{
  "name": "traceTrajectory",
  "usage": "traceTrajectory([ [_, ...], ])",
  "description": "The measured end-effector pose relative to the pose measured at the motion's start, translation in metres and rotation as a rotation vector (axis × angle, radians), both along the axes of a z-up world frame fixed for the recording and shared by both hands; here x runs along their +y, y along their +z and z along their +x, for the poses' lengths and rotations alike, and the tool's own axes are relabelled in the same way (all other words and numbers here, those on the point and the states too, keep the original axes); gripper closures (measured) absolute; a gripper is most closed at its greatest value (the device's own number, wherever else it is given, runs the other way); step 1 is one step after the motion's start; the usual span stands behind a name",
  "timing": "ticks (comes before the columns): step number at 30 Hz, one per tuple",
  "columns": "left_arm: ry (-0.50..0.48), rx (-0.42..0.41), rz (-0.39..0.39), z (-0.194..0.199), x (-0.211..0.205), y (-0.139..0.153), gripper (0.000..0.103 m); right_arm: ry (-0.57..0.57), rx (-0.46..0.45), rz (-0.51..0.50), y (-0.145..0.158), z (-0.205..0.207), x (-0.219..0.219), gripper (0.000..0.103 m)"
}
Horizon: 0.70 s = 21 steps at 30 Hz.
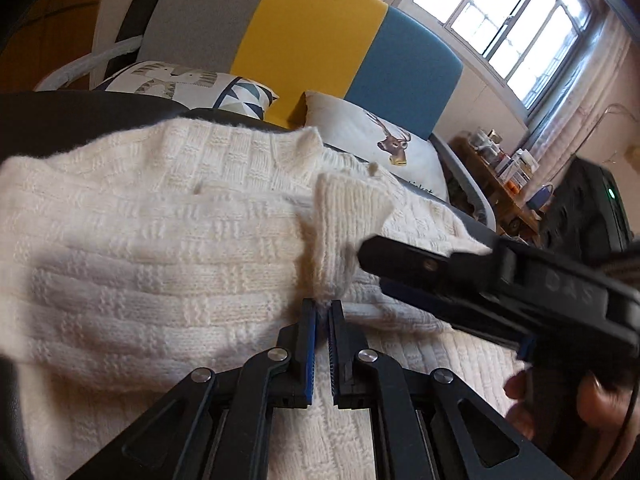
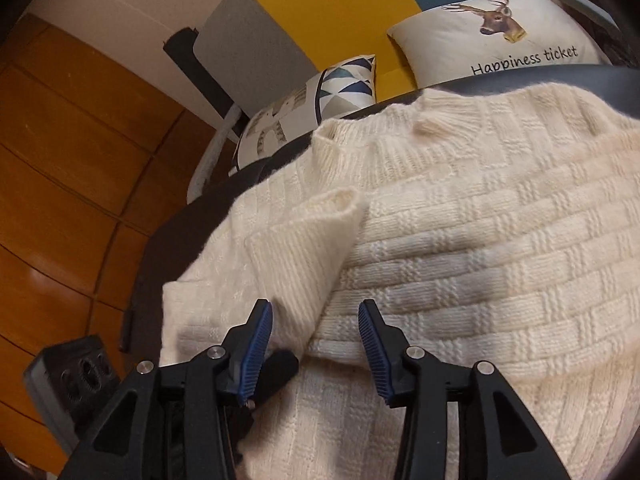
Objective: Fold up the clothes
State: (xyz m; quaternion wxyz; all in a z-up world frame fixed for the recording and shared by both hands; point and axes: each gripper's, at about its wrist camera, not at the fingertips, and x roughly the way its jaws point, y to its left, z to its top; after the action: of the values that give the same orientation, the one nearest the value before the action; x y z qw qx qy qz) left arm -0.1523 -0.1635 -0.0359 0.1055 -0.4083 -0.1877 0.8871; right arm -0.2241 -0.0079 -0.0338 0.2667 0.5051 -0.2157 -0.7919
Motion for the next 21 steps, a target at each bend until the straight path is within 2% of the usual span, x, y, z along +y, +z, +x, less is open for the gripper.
traceTrajectory([
  [5, -0.032, 0.055, -0.022, 0.029, -0.005, 0.007, 0.079, -0.033, -0.017, -0.029, -0.006, 0.015, 0.001, 0.058],
  [9, -0.007, 0.064, -0.035, 0.046, -0.015, 0.007, 0.076, -0.106, -0.038, -0.101, -0.011, 0.027, 0.014, 0.057],
  [12, 0.019, 0.054, -0.018, 0.054, -0.02, 0.002, 0.071, -0.108, -0.018, -0.078, -0.009, 0.029, 0.011, 0.058],
  [17, 0.029, 0.026, 0.044, 0.054, -0.031, -0.007, 0.071, -0.101, 0.023, -0.017, -0.005, 0.028, 0.002, 0.058],
  [18, 0.029, 0.027, 0.047, 0.055, -0.032, -0.006, 0.071, -0.097, 0.029, 0.0, -0.003, 0.026, 0.0, 0.065],
  [19, 0.029, 0.027, 0.048, 0.055, -0.032, -0.006, 0.071, -0.092, 0.032, 0.017, -0.001, 0.023, -0.002, 0.079],
  [21, 0.018, 0.04, 0.046, 0.058, -0.032, -0.001, 0.071, -0.082, 0.038, 0.05, 0.005, 0.017, -0.005, 0.093],
])
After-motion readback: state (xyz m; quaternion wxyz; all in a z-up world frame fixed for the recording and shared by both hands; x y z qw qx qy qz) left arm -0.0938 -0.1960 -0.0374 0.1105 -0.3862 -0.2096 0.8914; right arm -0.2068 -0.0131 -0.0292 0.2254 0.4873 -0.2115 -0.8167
